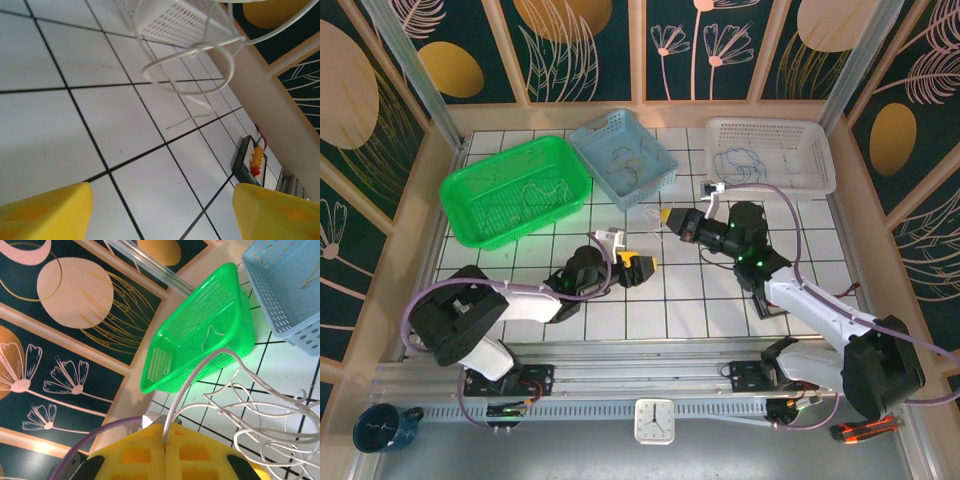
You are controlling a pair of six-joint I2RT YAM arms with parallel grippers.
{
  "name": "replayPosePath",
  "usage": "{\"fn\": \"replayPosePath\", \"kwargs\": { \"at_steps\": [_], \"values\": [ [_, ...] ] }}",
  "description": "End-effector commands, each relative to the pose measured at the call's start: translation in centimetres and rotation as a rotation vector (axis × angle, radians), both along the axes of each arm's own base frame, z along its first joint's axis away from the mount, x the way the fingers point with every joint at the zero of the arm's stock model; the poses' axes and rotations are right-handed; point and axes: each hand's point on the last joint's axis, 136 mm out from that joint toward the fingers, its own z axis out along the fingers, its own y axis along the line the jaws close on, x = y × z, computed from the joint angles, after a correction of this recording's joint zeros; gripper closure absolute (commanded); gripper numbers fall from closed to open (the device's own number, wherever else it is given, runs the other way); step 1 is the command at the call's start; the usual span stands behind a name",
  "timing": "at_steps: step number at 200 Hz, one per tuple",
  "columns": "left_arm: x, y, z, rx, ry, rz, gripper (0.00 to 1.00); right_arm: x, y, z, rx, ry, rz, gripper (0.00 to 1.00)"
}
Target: Untangle the cables
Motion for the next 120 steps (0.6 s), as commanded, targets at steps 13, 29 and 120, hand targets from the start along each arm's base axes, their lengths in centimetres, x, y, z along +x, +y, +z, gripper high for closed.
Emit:
{"fn": "replayPosePath", "kwargs": {
  "at_steps": [13, 29, 120],
  "values": [
    [1.3, -1.6, 4.2, -0.092, -0.181, 0.011, 0.25, 0.0, 0.8, 5.5, 0.109, -0.088, -0.058, 1.0],
    [1.5, -2.0, 4.7, -0.11, -0.205, 0.013, 0.24, -0.1, 1.2, 6.6, 0.135, -0.101, -0.07, 1.0],
    [3.2, -0.8, 5.9, -0.176, -0.25, 0.147, 0.25, -1.8, 3.0, 10.3, 0.27, -0.148, -0.095, 1.0]
  ]
}}
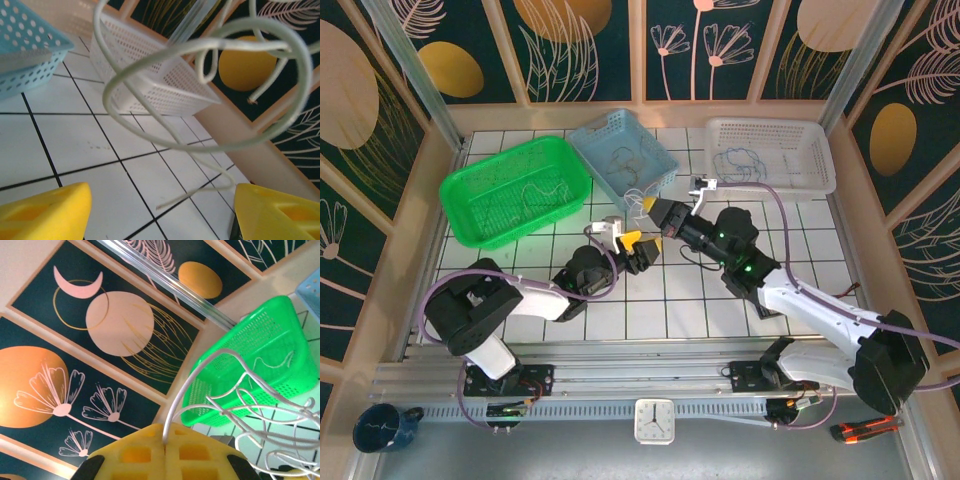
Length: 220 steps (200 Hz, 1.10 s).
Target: Untangle the cables
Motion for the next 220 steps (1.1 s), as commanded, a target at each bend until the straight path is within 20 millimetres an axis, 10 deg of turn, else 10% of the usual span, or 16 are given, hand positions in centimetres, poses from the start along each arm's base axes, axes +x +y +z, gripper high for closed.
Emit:
{"fn": "replayPosePath", "kwargs": {
  "at_steps": [1, 57, 149, 195, 220],
  "values": [
    [0.4, -0.2, 1.1, -0.049, -0.041, 0.017, 0.25, -0.2, -0.2, 3.9, 0.108, -0.066, -0.037, 1.0],
    [1.2, -0.6, 0.9, -0.099, -0.036, 0.038, 0.35, -1.2, 1.2, 3.9, 0.117, -0.062, -0.008, 1.0],
    [1.7, -1.4, 1.2, -0.142, -0.047, 0.028, 1.0, -0.9, 0.5, 3.5, 0.096, -0.057, -0.052, 1.0],
    [0.8, -0.7, 1.0, -0.129, -0.046, 0.014, 1.0, 0.0, -1.2, 3.4, 0.083, -0.061, -0.105, 1.0],
    [0.2, -1.0, 0.9, -0.117, -0.05, -0.022, 0.55, 0.1, -1.3, 3.8, 0.08, -0.076, -0.105, 1.0]
  ]
}}
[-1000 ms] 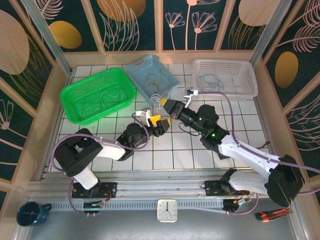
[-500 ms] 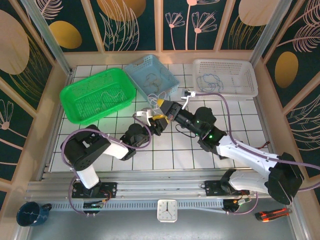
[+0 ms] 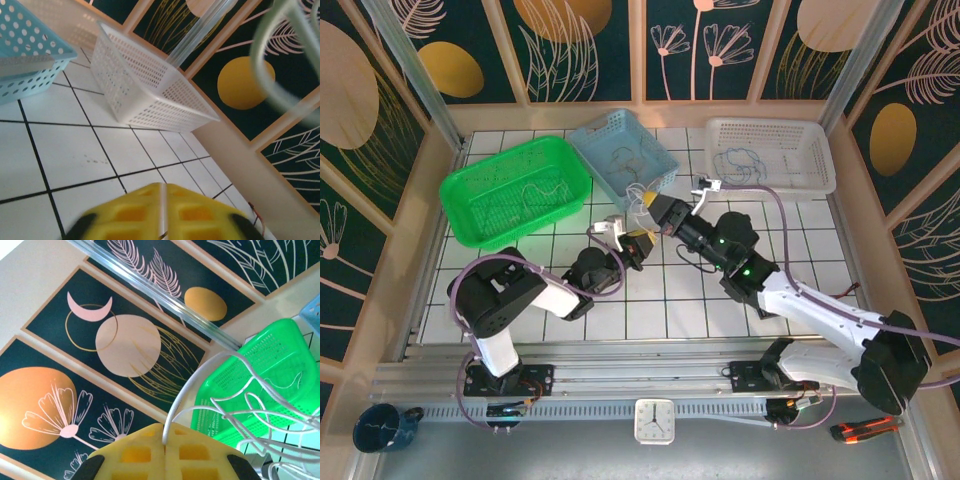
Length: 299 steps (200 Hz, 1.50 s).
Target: Untangle the cables
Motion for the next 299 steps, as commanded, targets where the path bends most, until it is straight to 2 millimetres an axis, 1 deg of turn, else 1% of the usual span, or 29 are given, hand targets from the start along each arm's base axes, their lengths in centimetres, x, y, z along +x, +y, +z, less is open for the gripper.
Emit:
{"fn": "replayPosePath", "kwargs": {
  "at_steps": [1, 7, 17, 49, 71, 107, 145, 151, 159, 177, 208, 217, 239, 257, 279, 287, 288, 290, 299],
  "values": [
    [-1.0, -0.3, 2.0, -0.043, -0.056, -0.05, 0.53, 0.0, -0.8, 1.9, 0.018, -0.053, -0.025, 1.0],
    [-1.2, -0.6, 1.9, -0.041, -0.057, -0.066, 0.48, 0.0, -0.7, 2.1, 0.018, -0.058, -0.021, 1.0],
    [-1.3, -0.9, 1.8, -0.041, -0.054, -0.085, 0.42, 0.0, -0.5, 2.1, 0.015, -0.061, -0.016, 1.0],
    [-1.3, -1.4, 2.1, -0.057, -0.061, -0.106, 0.34, -0.1, 0.1, 2.1, 0.019, -0.06, 0.007, 1.0],
    [-0.9, -1.6, 2.7, -0.062, -0.073, -0.091, 0.31, -0.4, 0.5, 2.1, 0.024, -0.058, 0.021, 1.0],
    [0.3, -0.7, 3.7, -0.077, -0.097, -0.005, 0.3, -1.2, 1.0, 2.2, 0.038, -0.055, 0.046, 1.0],
    [0.8, -1.5, 4.7, -0.101, -0.113, -0.015, 0.29, -2.1, 1.7, 2.4, 0.046, -0.057, 0.072, 1.0],
    [0.8, -1.4, 4.7, -0.102, -0.112, -0.012, 0.31, -2.1, 1.7, 2.5, 0.046, -0.059, 0.072, 1.0],
    [0.8, -1.4, 4.7, -0.105, -0.114, -0.009, 0.37, -2.2, 1.8, 2.6, 0.044, -0.062, 0.073, 1.0],
    [0.8, -1.1, 4.6, -0.11, -0.112, 0.0, 0.58, -2.2, 1.6, 2.7, 0.04, -0.066, 0.065, 1.0],
    [0.5, -0.4, 4.4, -0.122, -0.107, 0.016, 0.89, -2.0, 1.1, 2.9, 0.029, -0.075, 0.036, 1.0],
    [0.5, -0.2, 4.3, -0.122, -0.105, 0.019, 1.0, -1.8, 0.8, 3.0, 0.023, -0.078, 0.021, 1.0],
    [0.1, 0.2, 4.1, -0.123, -0.094, 0.018, 1.0, -0.7, -0.7, 2.8, -0.002, -0.081, -0.042, 1.0],
    [-0.5, 0.6, 3.7, -0.123, -0.079, 0.009, 1.0, 0.8, -2.8, 2.1, -0.014, -0.062, -0.097, 1.0],
    [-1.4, 1.5, 3.2, -0.12, -0.058, 0.001, 1.0, 2.7, -5.4, 0.2, -0.03, -0.021, -0.16, 1.0],
    [-1.9, 1.7, 2.4, -0.107, -0.04, -0.009, 1.0, 3.2, -6.2, -0.5, -0.042, -0.008, -0.18, 1.0],
    [-2.0, 1.8, 3.0, -0.117, -0.049, -0.01, 1.0, 3.3, -6.3, -0.6, -0.043, -0.006, -0.183, 1.0],
    [-2.1, 1.9, 3.3, -0.123, -0.053, -0.014, 1.0, 3.4, -6.5, -0.7, -0.046, -0.005, -0.188, 1.0],
    [-2.8, 2.3, 3.2, -0.117, -0.044, -0.026, 1.0, 4.0, -7.3, -1.8, -0.07, 0.016, -0.212, 1.0]
  ]
}}
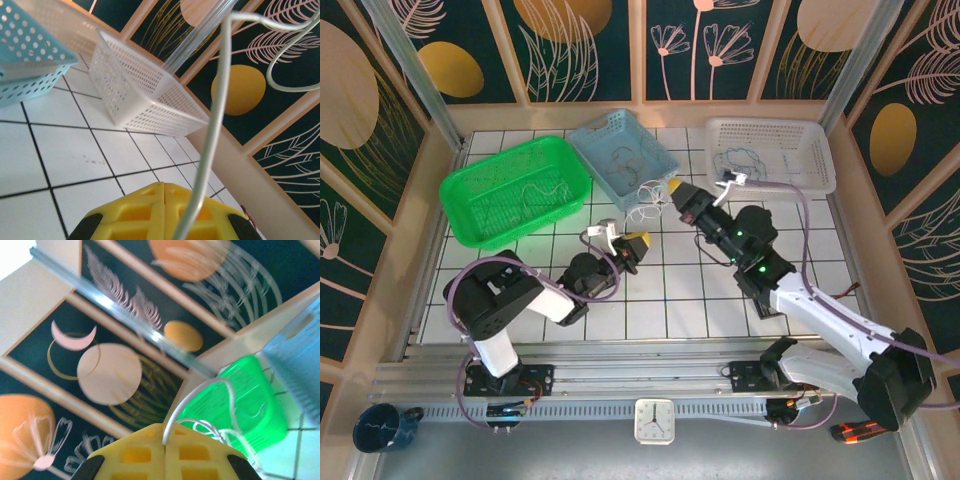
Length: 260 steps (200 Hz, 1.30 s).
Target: Untangle the cables
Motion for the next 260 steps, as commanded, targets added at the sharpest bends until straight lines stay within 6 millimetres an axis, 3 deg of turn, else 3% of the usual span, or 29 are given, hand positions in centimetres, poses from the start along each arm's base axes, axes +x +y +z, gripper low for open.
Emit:
{"fn": "replayPosePath", "kwargs": {
  "at_steps": [1, 46, 90, 125, 152, 190, 251, 254, 260],
  "values": [
    [-1.6, 0.9, 2.6, -0.074, -0.034, -0.032, 1.0, 1.1, -2.0, -2.3, -0.04, 0.043, -0.052, 1.0],
    [-3.3, 3.7, 5.0, -0.066, -0.06, 0.002, 1.0, 1.6, -3.1, -10.0, -0.19, 0.164, -0.086, 1.0],
    [-3.0, 5.3, 11.9, -0.045, -0.168, 0.08, 1.0, -0.7, -3.2, -20.5, -0.283, 0.349, -0.053, 1.0],
    [-2.2, 5.2, 16.9, -0.048, -0.223, 0.072, 1.0, -3.0, -2.6, -25.3, -0.346, 0.431, -0.031, 1.0],
    [-1.6, 4.6, 19.4, -0.052, -0.245, 0.043, 1.0, -3.9, -1.7, -27.5, -0.387, 0.465, -0.008, 1.0],
    [-0.4, 4.6, 21.6, -0.012, -0.266, 0.069, 1.0, -4.2, -0.7, -28.8, -0.41, 0.481, 0.014, 1.0],
    [3.4, 8.1, 25.9, 0.091, -0.297, 0.21, 1.0, -4.9, -1.5, -30.9, -0.438, 0.523, 0.004, 1.0],
    [3.4, 8.3, 27.2, 0.082, -0.316, 0.218, 1.0, -5.0, -1.6, -31.1, -0.441, 0.525, 0.004, 1.0],
    [3.8, 8.6, 28.0, 0.087, -0.32, 0.229, 1.0, -5.2, -1.7, -31.2, -0.441, 0.529, 0.003, 1.0]
  ]
}}
